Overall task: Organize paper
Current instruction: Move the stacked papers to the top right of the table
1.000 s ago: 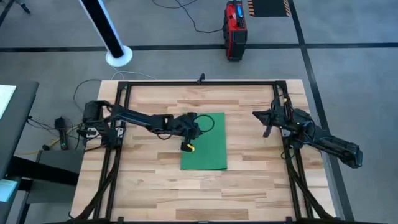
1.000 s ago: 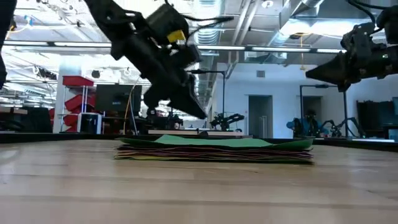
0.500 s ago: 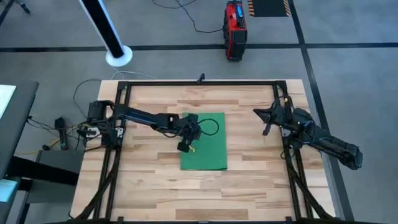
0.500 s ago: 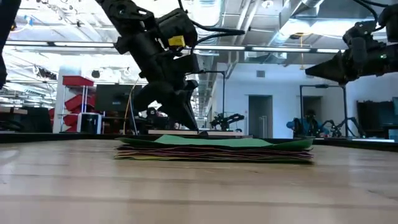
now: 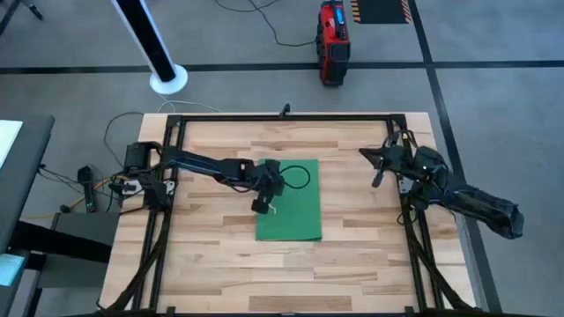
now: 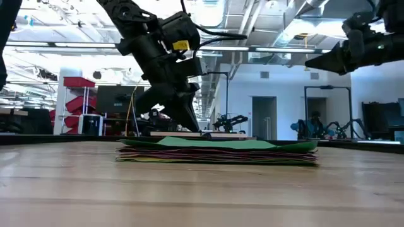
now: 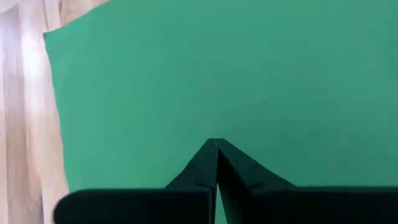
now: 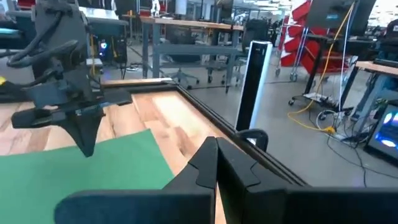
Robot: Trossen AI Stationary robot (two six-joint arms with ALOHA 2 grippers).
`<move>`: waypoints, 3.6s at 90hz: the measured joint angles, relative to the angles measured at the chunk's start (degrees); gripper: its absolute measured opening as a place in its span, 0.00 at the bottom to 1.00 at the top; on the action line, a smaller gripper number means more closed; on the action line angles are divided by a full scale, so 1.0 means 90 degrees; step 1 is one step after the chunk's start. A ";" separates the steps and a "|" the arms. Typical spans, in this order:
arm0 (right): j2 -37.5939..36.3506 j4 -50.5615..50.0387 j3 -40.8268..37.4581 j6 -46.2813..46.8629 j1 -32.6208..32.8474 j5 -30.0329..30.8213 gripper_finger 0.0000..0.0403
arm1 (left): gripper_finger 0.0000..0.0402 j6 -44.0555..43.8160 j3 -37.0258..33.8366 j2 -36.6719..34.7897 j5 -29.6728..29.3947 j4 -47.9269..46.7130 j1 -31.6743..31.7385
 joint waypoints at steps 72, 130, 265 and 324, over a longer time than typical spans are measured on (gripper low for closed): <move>0.2799 0.1043 0.1101 -0.0049 0.0962 -0.0379 0.00 | 0.00 -0.0408 0.0253 0.0960 0.0116 0.0545 0.0067; 0.2814 0.0935 0.1120 -0.0049 0.0954 -0.0376 0.00 | 0.00 -0.0711 0.1754 0.2293 0.0134 0.0997 0.0448; 0.2626 0.0833 0.1112 -0.0250 0.0952 -0.0374 0.00 | 0.00 -0.0499 0.4120 0.3642 0.0692 0.0982 0.0600; 0.1368 0.0965 0.0766 -0.1049 0.1955 0.0375 0.00 | 0.00 -0.1088 0.4138 0.3614 0.1593 0.1253 0.0813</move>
